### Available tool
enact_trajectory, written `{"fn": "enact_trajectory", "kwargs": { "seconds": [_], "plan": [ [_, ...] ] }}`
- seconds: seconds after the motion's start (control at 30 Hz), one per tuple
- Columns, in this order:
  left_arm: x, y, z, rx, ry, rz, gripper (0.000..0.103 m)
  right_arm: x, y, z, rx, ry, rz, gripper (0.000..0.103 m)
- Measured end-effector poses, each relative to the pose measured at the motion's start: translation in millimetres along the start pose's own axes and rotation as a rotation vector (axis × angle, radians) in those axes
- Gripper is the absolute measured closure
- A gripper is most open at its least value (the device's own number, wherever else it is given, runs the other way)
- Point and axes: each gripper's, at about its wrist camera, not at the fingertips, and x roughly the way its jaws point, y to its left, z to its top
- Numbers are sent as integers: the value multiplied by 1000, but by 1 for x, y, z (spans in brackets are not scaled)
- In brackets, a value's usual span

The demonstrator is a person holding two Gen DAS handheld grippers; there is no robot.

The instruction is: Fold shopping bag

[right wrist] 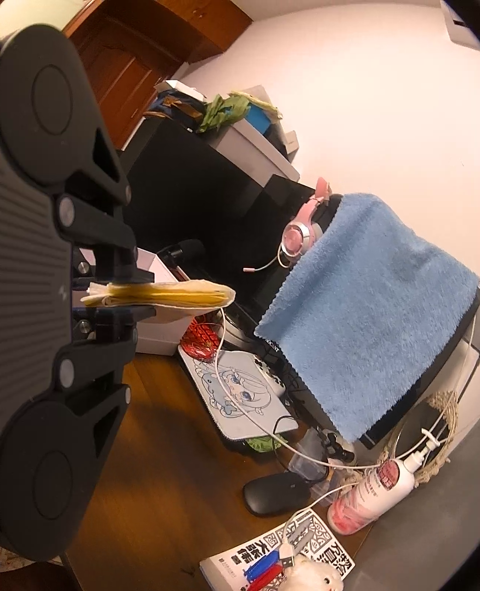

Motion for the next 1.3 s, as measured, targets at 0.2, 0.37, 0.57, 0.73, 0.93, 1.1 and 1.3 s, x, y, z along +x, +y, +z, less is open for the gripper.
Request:
{"fn": "enact_trajectory", "kwargs": {
  "seconds": [0.2, 0.37, 0.57, 0.73, 0.93, 1.1, 1.3],
  "plan": [
    [5, 19, 0, -167, 92, -66, 91, -6, 6, 6, -101, 27, -32, 73],
    [13, 48, -6, -408, 194, -85, 86, -29, 16, 13, -268, 20, -234, 53],
    [24, 94, -28, -788, 315, -243, 85, -23, 7, 11, -467, 63, -539, 36],
    [31, 120, -53, -1034, 364, -359, 83, -23, -11, 9, -497, 99, -534, 27],
    [30, 137, -78, -1209, 387, -459, 83, -25, -32, 6, -516, 139, -510, 31],
    [26, 146, -85, -1259, 366, -474, 83, -26, -49, 3, -532, 173, -490, 70],
    [25, 149, -86, -1260, 373, -466, 83, -27, -70, 0, -551, 212, -465, 71]
  ]
}}
